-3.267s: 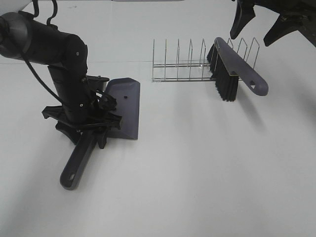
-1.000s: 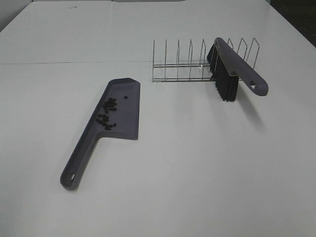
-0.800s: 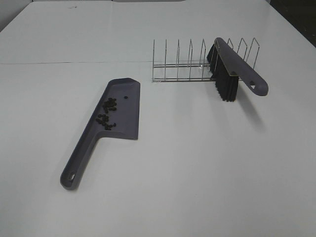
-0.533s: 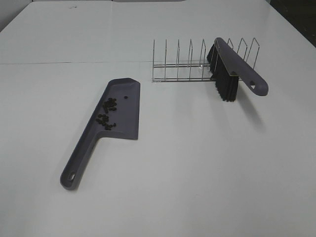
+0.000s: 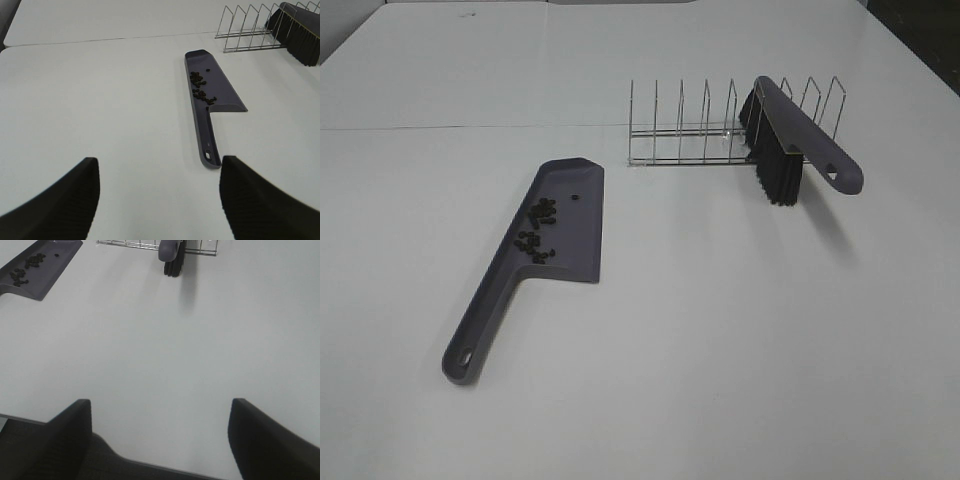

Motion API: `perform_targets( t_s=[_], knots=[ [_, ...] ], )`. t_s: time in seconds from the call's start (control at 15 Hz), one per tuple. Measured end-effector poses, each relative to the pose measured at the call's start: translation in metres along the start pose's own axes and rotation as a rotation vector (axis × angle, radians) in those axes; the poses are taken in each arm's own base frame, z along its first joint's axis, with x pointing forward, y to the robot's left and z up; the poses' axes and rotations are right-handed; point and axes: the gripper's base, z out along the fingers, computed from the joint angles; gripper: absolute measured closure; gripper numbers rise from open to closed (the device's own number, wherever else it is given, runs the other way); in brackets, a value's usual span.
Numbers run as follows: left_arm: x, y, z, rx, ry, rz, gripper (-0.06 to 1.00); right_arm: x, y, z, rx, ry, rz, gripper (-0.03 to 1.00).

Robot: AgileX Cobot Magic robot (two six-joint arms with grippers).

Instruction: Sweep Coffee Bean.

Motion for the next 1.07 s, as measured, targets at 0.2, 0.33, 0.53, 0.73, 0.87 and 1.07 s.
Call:
perform_targets(
  t_s=[0.2,0.33,0.53,0.73,0.87,1.07],
  knots=[
    [0.0011,0.0006,0.0016,-0.004,0.004,0.001,0.34,-0.0006,-0.0003,0.0026,0.003,-0.016,-0.001,0.34],
    [0.0016,0.0009,0.0019,-0.007,0.005,0.004,0.34,0.0,-0.0003,0.0081,0.004,-0.029,0.0,0.34],
    [0.0016,0.0009,0.0019,-0.007,0.005,0.004,0.34,-0.001,-0.0006,0.0083,0.007,-0.041,-0.002,0.34],
    [0.0015,0.0008,0.0019,-0.006,0.005,0.003,0.34,-0.001,-0.0006,0.0083,0.007,-0.041,-0.002,0.34],
    [0.0015,0.0008,0.0019,-0.007,0.005,0.003,0.34,-0.001,-0.0006,0.0083,0.007,-0.041,-0.002,0.34],
    [0.0015,0.0007,0.0021,-0.024,0.004,-0.005,0.34,-0.001,-0.0006,0.0083,0.007,-0.041,-0.002,0.34]
  ],
)
